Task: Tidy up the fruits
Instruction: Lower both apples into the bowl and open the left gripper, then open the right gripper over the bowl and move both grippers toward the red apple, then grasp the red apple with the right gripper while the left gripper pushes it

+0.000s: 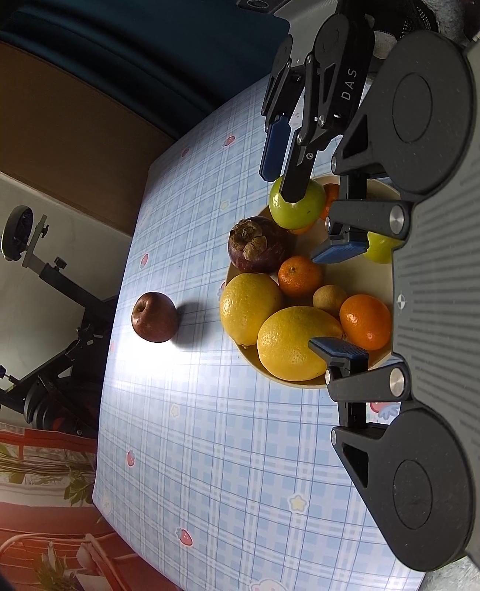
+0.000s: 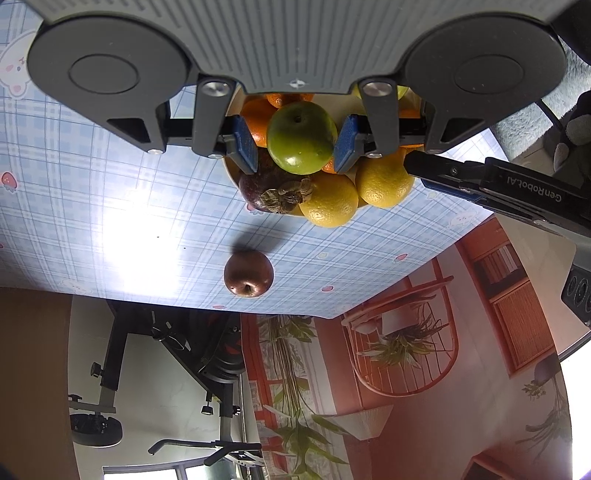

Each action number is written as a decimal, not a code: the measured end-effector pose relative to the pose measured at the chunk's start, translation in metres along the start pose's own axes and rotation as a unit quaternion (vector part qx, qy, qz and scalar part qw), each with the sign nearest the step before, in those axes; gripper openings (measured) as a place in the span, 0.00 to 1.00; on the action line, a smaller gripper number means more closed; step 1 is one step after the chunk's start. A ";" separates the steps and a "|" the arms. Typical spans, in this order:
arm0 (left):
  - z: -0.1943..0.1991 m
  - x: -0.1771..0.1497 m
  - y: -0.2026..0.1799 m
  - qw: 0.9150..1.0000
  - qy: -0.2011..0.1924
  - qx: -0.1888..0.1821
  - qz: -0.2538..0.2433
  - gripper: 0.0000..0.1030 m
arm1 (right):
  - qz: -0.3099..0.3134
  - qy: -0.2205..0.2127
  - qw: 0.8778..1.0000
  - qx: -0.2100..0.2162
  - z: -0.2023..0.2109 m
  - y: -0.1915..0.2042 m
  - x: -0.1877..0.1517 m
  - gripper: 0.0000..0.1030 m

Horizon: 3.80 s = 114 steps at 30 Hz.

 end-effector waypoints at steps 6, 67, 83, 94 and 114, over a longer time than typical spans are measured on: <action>0.001 0.003 0.001 1.000 -0.010 0.011 -0.005 0.45 | 0.001 -0.001 1.000 -0.001 0.001 -0.001 0.000 0.47; -0.130 0.170 0.043 0.997 -0.051 -0.001 0.050 0.46 | 0.083 0.033 0.996 0.013 -0.177 -0.080 0.086 0.57; -0.154 0.163 0.050 0.994 -0.019 -0.058 0.089 0.47 | 0.110 0.037 0.992 0.045 -0.204 -0.069 0.089 0.66; -0.152 0.161 0.045 0.995 -0.010 -0.064 0.083 0.43 | 0.105 0.043 0.993 0.037 -0.209 -0.067 0.088 0.66; -0.078 0.146 0.001 0.997 -0.012 -0.068 0.030 0.43 | 0.091 0.012 0.995 0.030 -0.125 -0.030 0.092 0.66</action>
Point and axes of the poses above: each gripper's, at about its wrist camera, not at the fingertips, and z roughly against the way its jaws point, y to its left, x to its top, the point moved 10 cm from there along -z, roughly the way its jaws point
